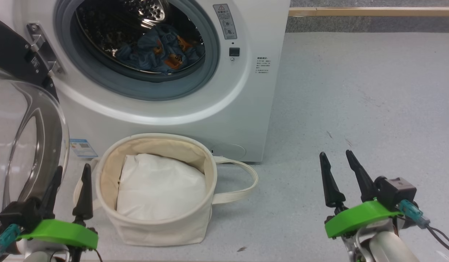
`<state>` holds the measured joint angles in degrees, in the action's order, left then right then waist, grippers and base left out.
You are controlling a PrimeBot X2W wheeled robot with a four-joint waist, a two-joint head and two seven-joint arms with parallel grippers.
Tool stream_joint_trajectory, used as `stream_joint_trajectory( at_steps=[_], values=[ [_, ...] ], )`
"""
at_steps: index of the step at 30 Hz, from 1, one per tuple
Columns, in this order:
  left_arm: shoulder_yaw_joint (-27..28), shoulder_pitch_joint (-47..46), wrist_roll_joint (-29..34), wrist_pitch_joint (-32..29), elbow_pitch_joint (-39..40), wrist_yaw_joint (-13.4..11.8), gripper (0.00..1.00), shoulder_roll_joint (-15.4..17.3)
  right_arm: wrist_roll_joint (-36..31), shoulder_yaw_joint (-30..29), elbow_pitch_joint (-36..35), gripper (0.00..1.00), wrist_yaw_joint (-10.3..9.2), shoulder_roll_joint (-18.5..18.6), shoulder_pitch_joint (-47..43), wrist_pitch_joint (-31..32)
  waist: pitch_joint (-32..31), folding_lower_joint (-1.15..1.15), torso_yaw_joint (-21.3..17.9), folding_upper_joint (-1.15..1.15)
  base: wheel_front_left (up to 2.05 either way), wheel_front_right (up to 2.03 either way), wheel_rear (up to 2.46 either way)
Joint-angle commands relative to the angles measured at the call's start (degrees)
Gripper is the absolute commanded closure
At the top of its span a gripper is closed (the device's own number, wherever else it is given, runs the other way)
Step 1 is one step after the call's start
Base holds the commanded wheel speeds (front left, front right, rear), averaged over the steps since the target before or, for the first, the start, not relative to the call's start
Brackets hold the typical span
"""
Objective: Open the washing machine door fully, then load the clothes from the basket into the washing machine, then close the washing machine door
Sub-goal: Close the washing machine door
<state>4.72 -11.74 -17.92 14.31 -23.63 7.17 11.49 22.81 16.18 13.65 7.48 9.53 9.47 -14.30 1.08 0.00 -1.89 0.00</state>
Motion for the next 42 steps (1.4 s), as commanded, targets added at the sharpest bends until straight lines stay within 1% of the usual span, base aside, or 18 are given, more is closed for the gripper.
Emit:
stream_joint_trajectory(
  at_steps=[1,11,19,26,31,32,34,42],
  values=[
    [1.9,-2.1,-0.3,0.7,1.6,0.3,0.00,1.7,0.4,1.0,-1.6,0.00,0.01,-0.1,1.9,-0.7,0.0,0.00,0.1,0.00,0.00,0.00,0.00],
    [1.7,-2.4,0.0,0.7,1.3,0.3,0.00,1.9,0.3,1.0,-1.8,0.00,0.01,0.0,1.9,-0.7,-0.1,0.00,1.1,0.00,0.00,0.00,0.00],
    [1.8,-2.3,0.9,0.7,1.9,0.3,0.00,1.7,0.2,1.4,-1.8,0.00,0.01,-0.1,1.7,-0.7,-0.4,0.00,3.5,0.00,0.00,0.00,0.00],
    [2.7,-2.1,0.3,0.7,1.4,0.3,0.00,1.1,0.3,1.7,-1.5,0.00,0.01,-0.1,1.5,-0.7,-0.6,0.00,5.7,0.00,0.00,0.00,0.00],
    [3.0,-2.3,-0.1,0.7,0.2,0.3,0.00,0.1,0.8,2.6,-1.4,0.00,0.01,-0.3,1.3,-0.7,-1.0,0.00,8.3,0.00,0.00,0.00,0.00],
    [2.6,-2.1,0.2,0.7,-0.4,0.3,0.00,-0.1,1.0,3.1,-1.3,0.00,0.01,-0.2,1.2,-0.7,-1.1,0.00,9.6,0.00,0.00,0.00,0.00],
    [2.7,-2.0,0.6,0.7,-0.7,0.3,0.00,-0.2,1.1,3.5,-1.2,0.00,0.01,-0.2,1.3,-0.7,-1.2,0.00,11.0,0.00,0.00,0.00,0.00],
    [5.2,-1.7,3.3,0.7,-0.2,0.3,0.00,-1.3,1.6,3.8,-0.9,0.00,0.01,0.2,1.4,-0.7,-1.6,0.00,17.2,0.00,0.00,0.00,0.00]
  ],
)
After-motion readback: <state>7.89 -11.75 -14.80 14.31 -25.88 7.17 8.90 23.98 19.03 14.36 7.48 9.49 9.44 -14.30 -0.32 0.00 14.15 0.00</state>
